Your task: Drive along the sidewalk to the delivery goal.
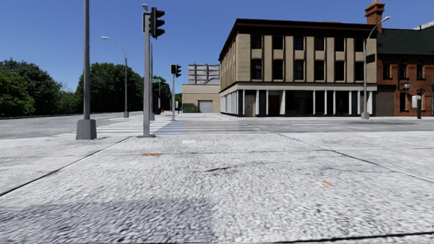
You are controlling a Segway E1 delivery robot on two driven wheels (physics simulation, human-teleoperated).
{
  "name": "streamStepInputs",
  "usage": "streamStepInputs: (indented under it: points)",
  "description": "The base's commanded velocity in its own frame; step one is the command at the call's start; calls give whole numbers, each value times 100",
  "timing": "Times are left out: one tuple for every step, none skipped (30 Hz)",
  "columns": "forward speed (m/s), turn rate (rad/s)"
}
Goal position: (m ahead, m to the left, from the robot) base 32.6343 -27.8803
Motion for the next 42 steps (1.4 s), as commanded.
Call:
streamStepInputs:
  points:
    - [200,0]
    - [200,0]
    - [200,0]
    - [200,0]
    - [200,0]
    - [200,0]
    - [200,0]
    - [200,0]
    - [200,0]
    - [200,0]
    - [200,0]
    - [200,0]
    - [200,0]
    - [200,0]
    - [200,0]
    - [200,0]
    - [200,0]
    - [200,0]
    - [200,0]
    - [200,0]
    - [200,0]
    - [200,0]
    - [200,0]
    - [200,0]
    - [200,0]
    - [200,0]
    - [200,0]
    - [200,0]
    - [200,0]
    - [200,0]
    - [200,0]
    - [200,0]
    - [200,0]
    - [200,0]
    - [200,0]
    - [200,0]
    - [200,0]
    - [200,0]
    - [200,0]
    - [200,0]
    - [200,0]
    - [200,0]
